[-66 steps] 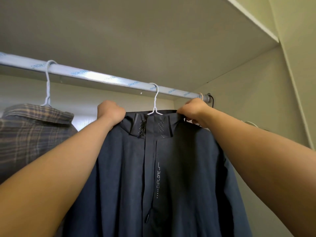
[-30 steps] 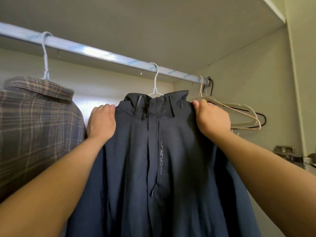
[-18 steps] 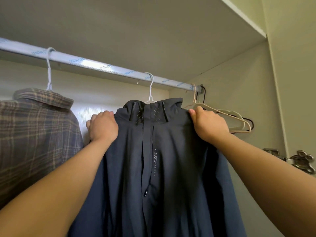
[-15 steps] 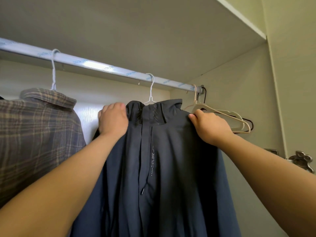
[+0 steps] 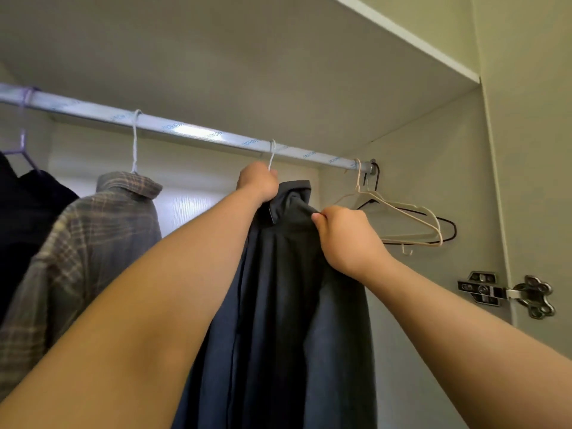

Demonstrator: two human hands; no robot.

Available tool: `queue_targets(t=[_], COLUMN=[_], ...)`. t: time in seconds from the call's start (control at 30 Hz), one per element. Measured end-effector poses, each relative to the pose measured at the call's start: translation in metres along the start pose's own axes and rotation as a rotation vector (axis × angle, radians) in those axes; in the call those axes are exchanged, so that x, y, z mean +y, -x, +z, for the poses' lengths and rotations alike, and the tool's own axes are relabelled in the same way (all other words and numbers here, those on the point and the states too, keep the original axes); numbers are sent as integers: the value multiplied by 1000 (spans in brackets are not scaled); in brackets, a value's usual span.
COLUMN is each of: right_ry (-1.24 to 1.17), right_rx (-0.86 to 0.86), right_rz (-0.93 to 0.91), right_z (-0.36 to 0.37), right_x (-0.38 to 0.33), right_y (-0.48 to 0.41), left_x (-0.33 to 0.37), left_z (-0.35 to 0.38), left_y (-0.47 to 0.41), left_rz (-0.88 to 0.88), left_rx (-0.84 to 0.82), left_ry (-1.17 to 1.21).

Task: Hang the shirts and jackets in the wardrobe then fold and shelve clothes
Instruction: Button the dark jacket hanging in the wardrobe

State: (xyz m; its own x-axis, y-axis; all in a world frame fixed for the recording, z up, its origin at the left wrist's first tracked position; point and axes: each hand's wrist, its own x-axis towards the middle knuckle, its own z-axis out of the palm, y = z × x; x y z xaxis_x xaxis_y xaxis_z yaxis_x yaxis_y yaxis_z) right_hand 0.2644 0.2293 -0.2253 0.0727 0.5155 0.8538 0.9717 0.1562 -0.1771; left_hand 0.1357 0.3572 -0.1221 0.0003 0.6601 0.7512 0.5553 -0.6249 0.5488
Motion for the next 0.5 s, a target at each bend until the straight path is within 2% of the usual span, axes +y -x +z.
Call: queue_targets(t=[0.23, 0.33, 0.4, 0.43, 0.5], right_ry=[-127, -191, -254, -284, -249], right_rx=[-4, -41, -34, -7, 132], right_rz=[-128, -180, -171, -144, -37], right_z=[19, 24, 22, 20, 12], right_x=[-78, -100, -95, -85, -53], right_y=[1, 3, 6, 6, 2], left_x=[-35, -34, -10, 7, 50], left_z=[-79, -96, -93, -85, -62], left_y=[3, 12, 24, 29, 37], left_rz=[-216, -327, -262, -154, 79], left_rx=[227, 447, 574, 602, 484], left_ry=[-31, -59, -49, -36, 36])
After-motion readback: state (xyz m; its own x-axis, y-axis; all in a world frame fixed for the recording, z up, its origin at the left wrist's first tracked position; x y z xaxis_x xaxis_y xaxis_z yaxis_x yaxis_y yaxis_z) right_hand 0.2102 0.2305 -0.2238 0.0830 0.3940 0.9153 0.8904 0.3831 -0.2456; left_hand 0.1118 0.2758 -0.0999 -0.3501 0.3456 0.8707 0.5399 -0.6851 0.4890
